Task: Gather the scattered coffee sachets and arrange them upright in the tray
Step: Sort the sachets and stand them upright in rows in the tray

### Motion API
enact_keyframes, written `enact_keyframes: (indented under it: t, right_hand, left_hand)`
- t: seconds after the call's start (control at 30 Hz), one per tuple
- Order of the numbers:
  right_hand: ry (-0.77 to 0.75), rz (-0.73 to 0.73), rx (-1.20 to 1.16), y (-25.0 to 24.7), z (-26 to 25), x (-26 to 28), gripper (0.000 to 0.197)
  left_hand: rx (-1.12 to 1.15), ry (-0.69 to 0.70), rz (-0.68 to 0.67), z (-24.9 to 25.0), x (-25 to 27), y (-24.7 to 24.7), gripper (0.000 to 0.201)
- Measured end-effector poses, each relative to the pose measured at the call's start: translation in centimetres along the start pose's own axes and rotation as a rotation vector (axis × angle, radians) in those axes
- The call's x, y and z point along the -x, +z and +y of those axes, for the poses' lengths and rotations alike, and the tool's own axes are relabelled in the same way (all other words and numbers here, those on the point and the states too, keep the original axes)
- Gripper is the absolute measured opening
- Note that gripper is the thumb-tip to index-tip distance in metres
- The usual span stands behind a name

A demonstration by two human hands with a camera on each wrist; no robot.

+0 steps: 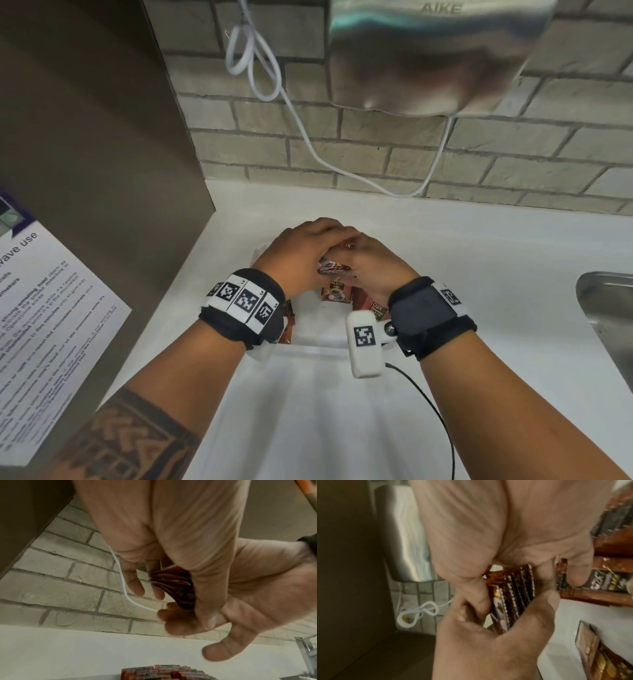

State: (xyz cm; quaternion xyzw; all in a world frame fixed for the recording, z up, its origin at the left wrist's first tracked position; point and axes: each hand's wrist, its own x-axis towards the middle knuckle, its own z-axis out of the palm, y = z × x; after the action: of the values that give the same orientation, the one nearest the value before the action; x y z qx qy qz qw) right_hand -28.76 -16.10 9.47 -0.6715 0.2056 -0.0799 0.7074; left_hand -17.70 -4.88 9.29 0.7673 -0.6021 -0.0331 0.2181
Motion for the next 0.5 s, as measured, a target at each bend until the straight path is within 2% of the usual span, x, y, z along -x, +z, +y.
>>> enact_keyframes:
  t: [0.1, 0.17, 0.23, 0.33, 0.37, 0.4, 0.5]
  right_hand:
    - [-0.093, 0.05, 0.166, -0.4, 0.2, 0.3, 0.006]
    - [-0.078, 0.085, 0.11, -0.5, 0.4, 0.7, 0.008]
    - [-0.058, 0.061, 0.001, -0.7, 0.3, 1.2, 0.018]
    - [-0.063, -0.012, -0.066, -0.7, 0.0, 1.9, 0.022]
    - [-0.059, -0.025, -0.098, -0.5, 0.0, 2.0, 0.021]
    - [-0.059, -0.033, -0.126, -0.2, 0.0, 2.1, 0.022]
    - [-0.121, -0.041, -0.127, 0.5, 0.2, 2.1, 0.031]
  left_hand:
    - [-0.033, -0.001, 0.02, 0.0, -0.1, -0.2, 0.084]
    - [0.077, -0.061, -0.008, 0.1, -0.2, -0.4, 0.108]
    - [0.441, -0.192, 0.009, 0.2, -0.2, -0.8, 0.134]
    - [1.172, -0.438, 0.143, 0.5, 0.0, -0.9, 0.142]
    - [1.381, -0.51, 0.143, 0.5, 0.0, -0.7, 0.136]
    - [1.524, -0.541, 0.116, 0.6, 0.1, -0.6, 0.122]
    - [1.618, -0.459, -0.011, 1.8, 0.4, -0.4, 0.059]
